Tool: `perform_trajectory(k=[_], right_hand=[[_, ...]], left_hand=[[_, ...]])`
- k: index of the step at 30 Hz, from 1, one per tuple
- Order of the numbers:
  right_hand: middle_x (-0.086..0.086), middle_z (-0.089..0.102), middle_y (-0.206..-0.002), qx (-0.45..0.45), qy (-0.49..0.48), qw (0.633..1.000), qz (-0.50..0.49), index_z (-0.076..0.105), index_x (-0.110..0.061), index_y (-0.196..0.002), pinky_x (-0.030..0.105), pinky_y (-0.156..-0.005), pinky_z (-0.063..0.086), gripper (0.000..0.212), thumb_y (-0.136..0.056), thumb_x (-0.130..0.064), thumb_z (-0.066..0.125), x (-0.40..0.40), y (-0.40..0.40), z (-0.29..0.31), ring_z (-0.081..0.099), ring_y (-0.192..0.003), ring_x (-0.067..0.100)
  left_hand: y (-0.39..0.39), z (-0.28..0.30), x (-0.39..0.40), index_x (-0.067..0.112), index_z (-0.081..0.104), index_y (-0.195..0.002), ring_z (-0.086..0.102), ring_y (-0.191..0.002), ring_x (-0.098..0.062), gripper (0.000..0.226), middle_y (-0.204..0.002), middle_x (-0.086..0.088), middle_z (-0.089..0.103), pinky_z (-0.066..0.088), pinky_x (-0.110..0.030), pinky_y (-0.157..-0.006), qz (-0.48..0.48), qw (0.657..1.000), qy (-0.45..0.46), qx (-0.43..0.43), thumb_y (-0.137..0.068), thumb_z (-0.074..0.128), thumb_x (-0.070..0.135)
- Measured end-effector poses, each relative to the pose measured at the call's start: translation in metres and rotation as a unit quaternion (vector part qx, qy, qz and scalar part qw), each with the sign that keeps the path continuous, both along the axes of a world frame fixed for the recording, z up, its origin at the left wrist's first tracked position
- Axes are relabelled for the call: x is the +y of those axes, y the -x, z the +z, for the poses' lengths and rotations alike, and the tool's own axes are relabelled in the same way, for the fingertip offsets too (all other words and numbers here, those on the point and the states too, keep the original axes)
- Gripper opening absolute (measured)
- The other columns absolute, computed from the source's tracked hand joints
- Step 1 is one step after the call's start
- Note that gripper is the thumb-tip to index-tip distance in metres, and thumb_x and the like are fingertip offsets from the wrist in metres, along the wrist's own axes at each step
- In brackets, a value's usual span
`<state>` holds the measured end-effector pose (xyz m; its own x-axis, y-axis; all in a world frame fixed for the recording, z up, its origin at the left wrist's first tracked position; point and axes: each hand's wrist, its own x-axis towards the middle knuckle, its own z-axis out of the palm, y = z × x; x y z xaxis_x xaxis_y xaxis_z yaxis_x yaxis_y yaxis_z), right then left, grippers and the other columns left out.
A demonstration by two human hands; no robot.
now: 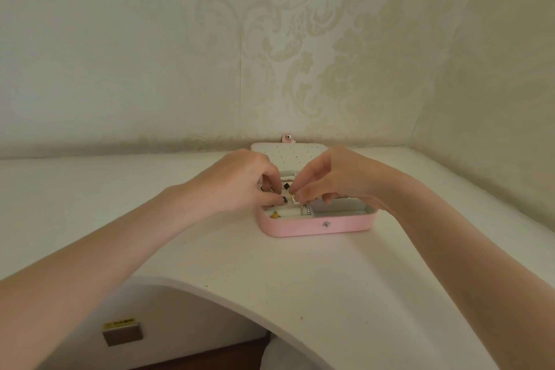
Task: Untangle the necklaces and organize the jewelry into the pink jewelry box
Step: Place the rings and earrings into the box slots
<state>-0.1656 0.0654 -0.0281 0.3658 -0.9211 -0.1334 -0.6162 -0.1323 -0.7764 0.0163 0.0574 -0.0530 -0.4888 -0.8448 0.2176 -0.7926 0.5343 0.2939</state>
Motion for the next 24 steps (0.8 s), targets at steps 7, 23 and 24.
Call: perform_trajectory(k=[7,23,24], right_hand=[[0.001,0.057,-0.066,0.056,0.007,0.998,0.038,0.075,-0.012,-0.079,0.014,-0.048,0.032,0.007,-0.075,-0.006,0.074,0.0021,-0.0064,-0.0009,0.041,-0.060,0.009],[0.006,0.061,-0.074,0.073,0.003,0.996,0.060,0.075,-0.009,-0.088,0.014,-0.051,0.036,0.010,-0.078,-0.008,0.071,0.0008,0.0023,0.0052,0.044,-0.048,-0.002],[0.004,0.060,-0.071,0.080,0.005,0.995,0.061,0.075,-0.008,-0.089,0.013,-0.050,0.036,0.011,-0.079,-0.007,0.070,0.0009,0.0013,0.0051,0.043,-0.046,-0.002]], left_hand=[[0.0046,0.0018,-0.0011,0.024,0.072,-0.082,0.049,-0.069,-0.004,0.008,-0.068,0.018,0.053,0.039,-0.024,-0.064,0.003,0.999,-0.043,0.024,-0.075,0.073,0.028],[-0.0007,0.0081,0.0005,0.032,0.065,-0.075,0.049,-0.064,-0.005,0.014,-0.072,0.010,0.059,0.035,-0.015,-0.056,-0.002,0.995,-0.062,0.082,-0.076,0.073,0.022],[-0.0021,0.0090,0.0004,0.033,0.064,-0.074,0.049,-0.063,-0.005,0.016,-0.070,0.011,0.058,0.035,-0.015,-0.056,0.000,0.995,-0.055,0.088,-0.077,0.072,0.020]])
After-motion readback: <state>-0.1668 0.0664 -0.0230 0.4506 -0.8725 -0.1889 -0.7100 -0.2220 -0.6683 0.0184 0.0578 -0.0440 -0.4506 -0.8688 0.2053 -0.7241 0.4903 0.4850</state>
